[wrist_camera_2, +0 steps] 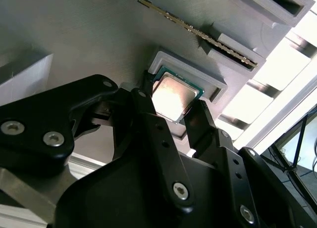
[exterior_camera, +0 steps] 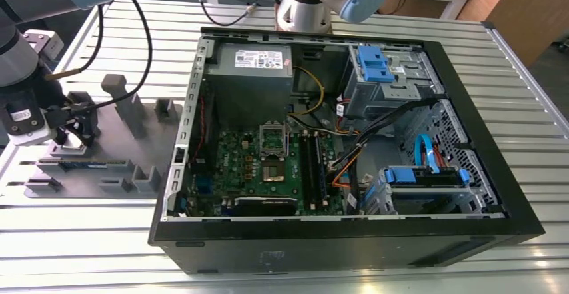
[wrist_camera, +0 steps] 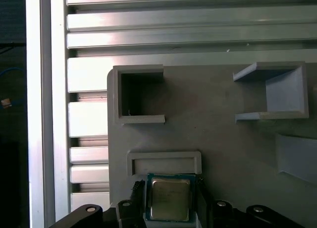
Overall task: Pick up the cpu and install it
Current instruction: 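Pick up the cpu and move it towards the insertion slot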
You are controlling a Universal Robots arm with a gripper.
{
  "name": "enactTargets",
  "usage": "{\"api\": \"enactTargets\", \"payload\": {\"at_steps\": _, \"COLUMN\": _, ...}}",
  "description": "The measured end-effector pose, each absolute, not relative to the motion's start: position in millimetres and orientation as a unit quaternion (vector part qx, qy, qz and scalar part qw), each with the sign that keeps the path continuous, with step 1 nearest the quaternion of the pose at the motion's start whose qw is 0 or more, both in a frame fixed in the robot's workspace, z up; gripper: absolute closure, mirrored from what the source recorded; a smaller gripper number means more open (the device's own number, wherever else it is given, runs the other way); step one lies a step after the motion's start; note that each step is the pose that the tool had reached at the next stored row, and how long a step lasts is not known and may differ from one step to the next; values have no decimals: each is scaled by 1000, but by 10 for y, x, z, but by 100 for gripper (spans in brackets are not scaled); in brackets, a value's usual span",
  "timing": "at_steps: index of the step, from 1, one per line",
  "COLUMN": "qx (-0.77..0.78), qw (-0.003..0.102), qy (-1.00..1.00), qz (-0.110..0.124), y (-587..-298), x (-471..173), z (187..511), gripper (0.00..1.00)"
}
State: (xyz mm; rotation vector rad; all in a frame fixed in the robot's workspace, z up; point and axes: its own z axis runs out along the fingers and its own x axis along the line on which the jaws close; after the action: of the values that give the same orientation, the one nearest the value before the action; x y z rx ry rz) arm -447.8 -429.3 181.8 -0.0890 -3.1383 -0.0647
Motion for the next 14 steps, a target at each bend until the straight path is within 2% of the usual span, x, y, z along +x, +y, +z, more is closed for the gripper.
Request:
{"api": "enactTargets", "payload": {"at_steps": 6, "qx": -28, "qw": 1, "qy": -999, "qz": -21, "y": -4293, "x": -4478, "z": 1817, "gripper": 47}}
{"api": "enactTargets", "payload": {"at_steps": 8, "qx": -28, "qw": 1, "qy": -999, "qz": -21, "y": -4293, "x": -4478, "z": 1817, "gripper": 48}}
{"api": "enactTargets", "payload": {"at_steps": 9, "qx": -28, "qw": 1, "qy": -999, "qz": -21, "y": -4293, "x": -4478, "z": 1817, "gripper": 53}}
{"api": "enactTargets", "payload": {"at_steps": 14, "qx": -28, "qw": 1, "qy": -999, "qz": -21, "y": -4293, "x": -4478, "z": 1816, "gripper": 53}}
